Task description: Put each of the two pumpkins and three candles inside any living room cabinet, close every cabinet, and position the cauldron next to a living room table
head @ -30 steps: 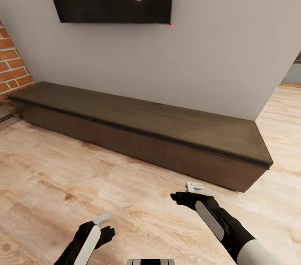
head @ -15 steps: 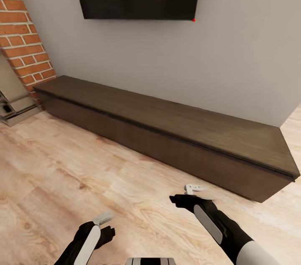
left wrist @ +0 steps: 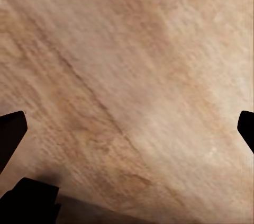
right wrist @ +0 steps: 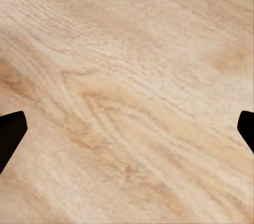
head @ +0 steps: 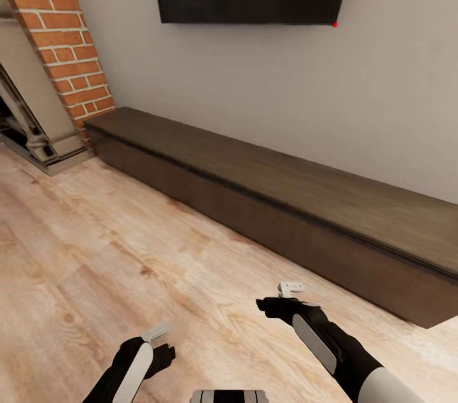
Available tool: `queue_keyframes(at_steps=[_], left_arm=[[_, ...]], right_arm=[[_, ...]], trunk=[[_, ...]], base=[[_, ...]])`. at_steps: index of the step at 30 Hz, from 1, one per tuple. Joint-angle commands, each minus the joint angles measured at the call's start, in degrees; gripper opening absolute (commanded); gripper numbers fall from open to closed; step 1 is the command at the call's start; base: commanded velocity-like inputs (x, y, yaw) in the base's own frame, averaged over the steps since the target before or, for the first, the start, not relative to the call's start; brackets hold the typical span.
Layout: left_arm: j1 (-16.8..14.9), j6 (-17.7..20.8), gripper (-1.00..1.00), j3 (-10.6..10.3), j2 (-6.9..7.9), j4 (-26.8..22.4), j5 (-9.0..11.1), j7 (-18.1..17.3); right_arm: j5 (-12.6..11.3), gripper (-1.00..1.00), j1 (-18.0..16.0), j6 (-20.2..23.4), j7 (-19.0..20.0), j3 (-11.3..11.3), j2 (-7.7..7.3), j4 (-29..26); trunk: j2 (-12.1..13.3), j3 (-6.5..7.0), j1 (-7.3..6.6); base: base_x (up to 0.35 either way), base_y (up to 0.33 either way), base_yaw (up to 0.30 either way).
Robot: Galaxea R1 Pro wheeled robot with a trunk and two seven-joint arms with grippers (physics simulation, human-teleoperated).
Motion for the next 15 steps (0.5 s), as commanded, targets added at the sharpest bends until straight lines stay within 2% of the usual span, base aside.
queue_keyframes(at_steps=[1, 15], left_arm=[[-0.04, 0.07, 1.00, -0.10, 0.01, -0.06, 0.59, 0.56], [-0.03, -0.02, 1.00, -0.10, 0.01, 0.01, 0.65, 0.58]], right_arm=[[-0.61, 1.00, -0.02, 0.06, -0.60, 0.26, -0.08, -0.12], [-0.61, 1.00, -0.04, 0.05, -0.66, 0.26, -0.08, -0.09]], trunk=[[-0.02, -0.11, -0.01], [-0.02, -0.97, -0.01]], base=[[0.000, 0.000, 0.236], [0.000, 0.000, 0.236]])
